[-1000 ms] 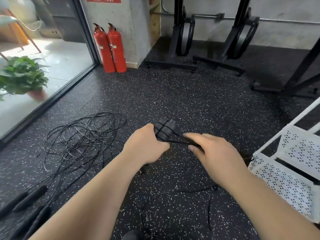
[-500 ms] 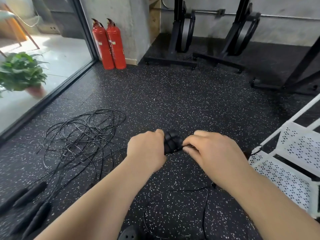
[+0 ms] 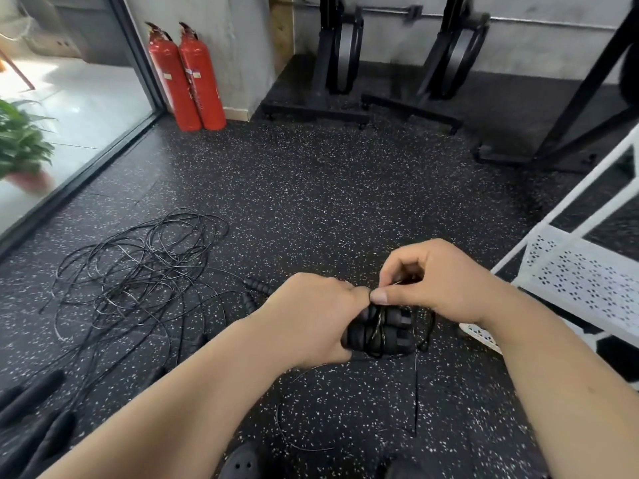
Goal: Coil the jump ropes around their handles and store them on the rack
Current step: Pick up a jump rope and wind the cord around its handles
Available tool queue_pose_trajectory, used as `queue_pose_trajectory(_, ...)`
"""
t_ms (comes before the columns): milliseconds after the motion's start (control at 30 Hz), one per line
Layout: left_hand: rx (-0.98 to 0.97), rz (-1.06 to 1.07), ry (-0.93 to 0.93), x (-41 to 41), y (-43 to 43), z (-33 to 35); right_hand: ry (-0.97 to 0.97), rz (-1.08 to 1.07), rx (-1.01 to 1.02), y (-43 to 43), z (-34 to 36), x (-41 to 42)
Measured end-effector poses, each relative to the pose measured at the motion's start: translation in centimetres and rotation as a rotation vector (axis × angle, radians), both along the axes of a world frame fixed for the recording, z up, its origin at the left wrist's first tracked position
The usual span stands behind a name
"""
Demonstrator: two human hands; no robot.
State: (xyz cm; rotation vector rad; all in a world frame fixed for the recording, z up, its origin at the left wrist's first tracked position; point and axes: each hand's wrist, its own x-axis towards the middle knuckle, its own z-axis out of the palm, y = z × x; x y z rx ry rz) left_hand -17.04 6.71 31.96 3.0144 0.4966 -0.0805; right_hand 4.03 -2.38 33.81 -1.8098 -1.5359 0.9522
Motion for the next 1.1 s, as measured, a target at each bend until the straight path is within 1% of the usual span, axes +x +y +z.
queue_pose_trajectory(67, -0.042, -0.001, -0.051, -0.2, -0.2, 0.4, 0.137, 0.006, 0.002, -0.3, -0.1, 0.7)
queue_pose_trajectory(133, -0.121, 0.025, -0.143, -0.4, -0.5, 0.8, 0.285, -0.003, 0.008, -0.4, -0.4, 0.7)
queue_pose_trajectory(233, -0.312, 0.126, -0.281, -0.7, -0.8, 1.7, 0.553, -0.067, 0.031, 0.0, -1.1, -0.4)
queue_pose_trajectory(300, -0.449, 0.200, -0.389, -0.9, -0.6, 2.3, 0.635, -0.114, 0.048, 0.6, -1.7, -1.1)
queue_pose_trajectory(367, -0.545, 0.249, -0.471, -1.1, -0.1, 2.6, 0.633, -0.155, 0.103, 1.2, -2.5, -2.0)
queue_pose_trajectory(433, -0.595, 0.284, -0.520, -1.2, 0.4, 2.8, 0.565, -0.243, 0.133, 1.7, -3.2, -3.1)
queue_pose_trajectory(500, -0.595, 0.340, -0.548, -1.1, 1.0, 2.8, 0.477, -0.294, 0.124, 1.9, -3.4, -4.5)
queue_pose_trajectory(633, -0.608, 0.539, -0.624, -1.6, 3.2, 2.6, 0.227, -0.200, 0.026, 2.0, -4.0, -6.0)
queue_pose_trajectory(667, -0.586, 0.598, -0.618, -1.8, 3.9, 2.5, 0.172, -0.177, -0.001, 2.0, -4.1, -6.3)
queue_pose_trajectory(767, -0.469, 0.725, -0.506, -2.6, 5.2, 2.0, -0.065, -0.136, -0.026, 1.8, -4.1, -7.0)
queue_pose_trajectory(833, -0.446, 0.778, -0.451, -2.8, 5.5, 1.5, -0.201, -0.124, -0.013, 1.6, -3.7, -7.6)
queue_pose_trajectory(967, -0.394, 0.835, -0.334, -2.8, 5.7, 0.7, -0.351, -0.076, -0.039, 1.1, -2.5, -8.9)
queue_pose_trajectory(1100, -0.287, 0.850, -0.241, -2.7, 5.7, 0.0, -0.502, -0.026, -0.096, 0.6, -1.0, -9.4)
